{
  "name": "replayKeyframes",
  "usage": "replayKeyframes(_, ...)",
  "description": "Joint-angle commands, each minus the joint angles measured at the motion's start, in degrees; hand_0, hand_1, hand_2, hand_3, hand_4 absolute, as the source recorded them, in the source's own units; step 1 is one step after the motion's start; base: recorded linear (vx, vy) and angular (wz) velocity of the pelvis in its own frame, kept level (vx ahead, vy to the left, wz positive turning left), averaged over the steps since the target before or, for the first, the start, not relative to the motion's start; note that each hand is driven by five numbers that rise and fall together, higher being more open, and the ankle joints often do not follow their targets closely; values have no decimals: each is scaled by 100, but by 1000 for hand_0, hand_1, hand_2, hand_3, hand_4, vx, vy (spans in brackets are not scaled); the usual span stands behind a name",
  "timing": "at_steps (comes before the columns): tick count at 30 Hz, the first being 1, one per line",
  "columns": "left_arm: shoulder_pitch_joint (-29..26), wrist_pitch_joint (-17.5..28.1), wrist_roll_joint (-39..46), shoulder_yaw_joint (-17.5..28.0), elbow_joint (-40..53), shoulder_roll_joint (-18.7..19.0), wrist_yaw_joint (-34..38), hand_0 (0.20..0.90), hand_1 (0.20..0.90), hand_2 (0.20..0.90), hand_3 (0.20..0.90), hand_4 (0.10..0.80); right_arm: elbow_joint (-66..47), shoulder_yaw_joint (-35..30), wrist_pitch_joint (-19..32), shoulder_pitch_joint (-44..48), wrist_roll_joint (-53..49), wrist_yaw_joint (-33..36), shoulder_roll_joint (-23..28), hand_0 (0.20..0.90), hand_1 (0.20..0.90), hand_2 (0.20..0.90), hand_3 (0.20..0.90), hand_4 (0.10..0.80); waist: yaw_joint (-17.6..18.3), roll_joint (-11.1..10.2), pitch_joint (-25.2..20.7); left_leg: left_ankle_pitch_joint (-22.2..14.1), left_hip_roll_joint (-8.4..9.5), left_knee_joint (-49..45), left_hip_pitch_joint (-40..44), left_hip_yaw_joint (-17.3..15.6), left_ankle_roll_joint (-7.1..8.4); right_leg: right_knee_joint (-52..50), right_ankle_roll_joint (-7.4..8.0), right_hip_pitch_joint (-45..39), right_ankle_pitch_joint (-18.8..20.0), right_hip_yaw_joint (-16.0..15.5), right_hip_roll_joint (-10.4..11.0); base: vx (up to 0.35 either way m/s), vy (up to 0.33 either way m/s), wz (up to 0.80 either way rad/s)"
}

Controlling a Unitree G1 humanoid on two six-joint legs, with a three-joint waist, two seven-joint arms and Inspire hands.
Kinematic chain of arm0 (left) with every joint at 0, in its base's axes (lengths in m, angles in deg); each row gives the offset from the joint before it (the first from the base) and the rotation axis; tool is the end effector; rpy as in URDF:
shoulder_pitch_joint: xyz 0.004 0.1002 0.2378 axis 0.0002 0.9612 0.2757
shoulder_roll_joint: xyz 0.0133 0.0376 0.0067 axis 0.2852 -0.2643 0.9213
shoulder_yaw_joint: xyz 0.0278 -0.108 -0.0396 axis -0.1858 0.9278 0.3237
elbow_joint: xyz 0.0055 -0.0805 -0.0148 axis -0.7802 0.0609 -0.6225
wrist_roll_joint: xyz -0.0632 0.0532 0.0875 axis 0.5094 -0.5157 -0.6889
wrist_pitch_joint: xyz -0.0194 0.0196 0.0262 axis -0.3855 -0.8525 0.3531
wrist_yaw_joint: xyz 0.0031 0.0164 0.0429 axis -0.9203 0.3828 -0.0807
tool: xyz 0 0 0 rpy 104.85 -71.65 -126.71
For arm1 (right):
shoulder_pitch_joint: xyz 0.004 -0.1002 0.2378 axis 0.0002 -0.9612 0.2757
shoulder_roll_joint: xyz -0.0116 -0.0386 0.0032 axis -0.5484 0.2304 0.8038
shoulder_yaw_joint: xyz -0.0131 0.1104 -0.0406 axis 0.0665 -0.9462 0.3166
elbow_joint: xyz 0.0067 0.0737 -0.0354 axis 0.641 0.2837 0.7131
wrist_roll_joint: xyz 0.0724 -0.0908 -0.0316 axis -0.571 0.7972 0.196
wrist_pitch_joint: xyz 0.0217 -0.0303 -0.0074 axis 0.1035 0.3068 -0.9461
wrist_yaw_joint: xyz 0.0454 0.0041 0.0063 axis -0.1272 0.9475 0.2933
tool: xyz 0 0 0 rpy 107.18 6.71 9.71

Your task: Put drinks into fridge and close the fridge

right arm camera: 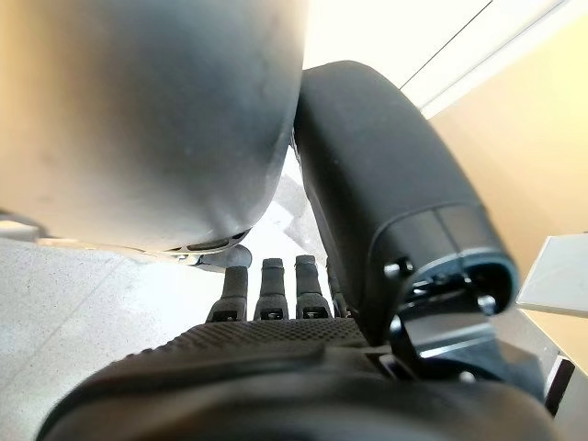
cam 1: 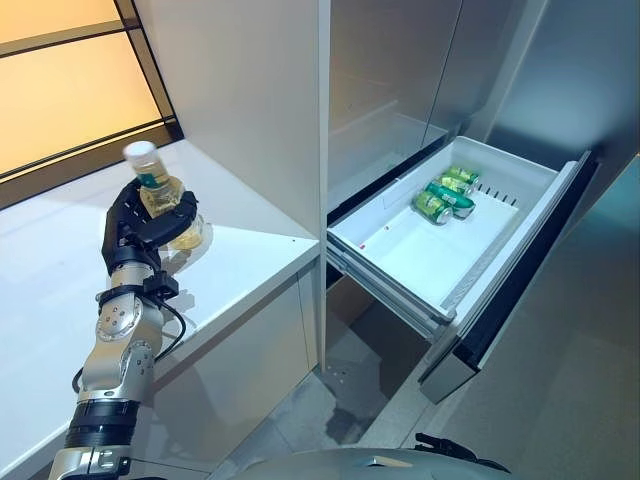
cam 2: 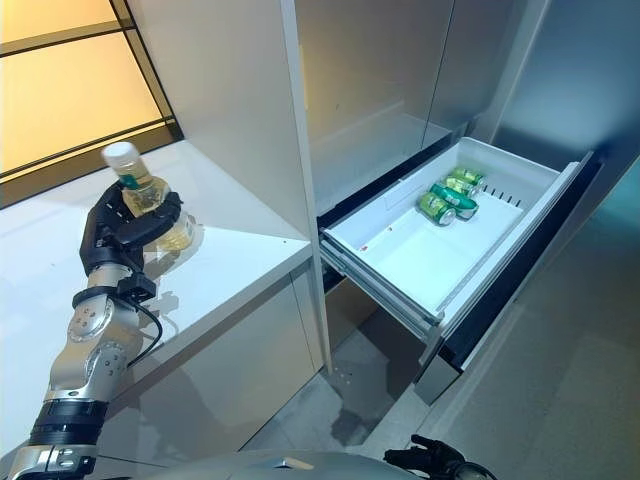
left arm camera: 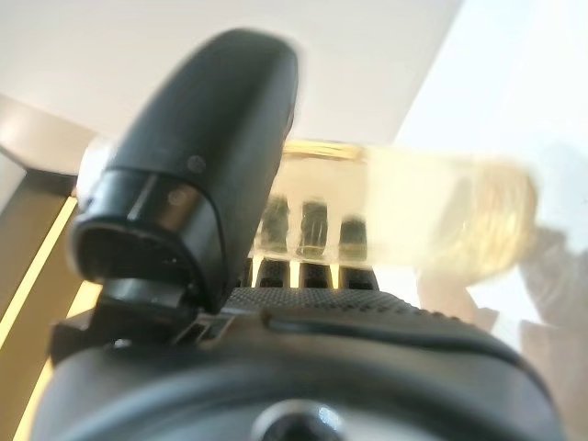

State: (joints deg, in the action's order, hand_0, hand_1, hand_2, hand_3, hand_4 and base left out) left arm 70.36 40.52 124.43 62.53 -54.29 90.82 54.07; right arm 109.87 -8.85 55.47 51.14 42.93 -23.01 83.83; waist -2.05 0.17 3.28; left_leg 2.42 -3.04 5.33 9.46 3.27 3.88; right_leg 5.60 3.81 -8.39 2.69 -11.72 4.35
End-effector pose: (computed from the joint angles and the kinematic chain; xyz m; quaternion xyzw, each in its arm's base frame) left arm 0.2318 0.2730 0.0782 -0.0814 -0.0664 0.1941 0.9753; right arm 0.0584 -0.2326 -0.1484 0.0233 0.6060 -0.0364 0.7943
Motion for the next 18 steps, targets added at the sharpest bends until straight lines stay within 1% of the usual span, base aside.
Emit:
replayKeyframes(1,-1097,876,-36,154,2,349,-78,300,300,300,200,100,129,273,62,80,85,-72,50,900,900,900,900,800,117,-27,-84,-661,571,-33,-2,-43,-389,-100,49,-131,-509,322,-284,0,0,0)
replayKeyframes(4,-1104,894,-33,153,-6,336,-105,300,300,300,200,100,128,279,35,90,115,-79,50,900,900,900,900,800,118,-25,-84,-661,570,-33,-2,-45,-390,-99,51,-129,-504,324,-285,0,0,0)
replayKeyframes(11,-1172,926,-43,111,13,361,-115,300,300,300,200,100,139,442,107,125,604,-75,99,900,900,900,900,800,107,-28,-86,-663,575,-33,-6,-42,-390,-88,58,-130,-496,324,-281,0,0,0)
replayKeyframes(15,-1207,933,-26,95,62,412,-151,300,300,300,200,100,94,619,154,163,1171,-138,158,900,900,900,900,800,88,-30,-94,-661,584,-33,-20,-26,-385,-79,63,-125,-493,311,-278,0,0,0)
replayKeyframes(17,-1231,874,-7,82,150,440,-207,300,300,300,200,100,60,884,237,215,1832,-235,231,900,900,900,900,800,51,-38,-97,-655,576,-33,-35,-23,-370,-72,65,-124,-496,274,-267,0,0,0)
replayKeyframes(18,-1229,860,-7,72,185,442,-212,300,300,300,200,100,20,962,250,226,1958,-238,254,900,900,900,900,800,40,-41,-96,-653,576,-33,-40,-23,-367,-68,65,-125,-497,264,-264,0,0,0)
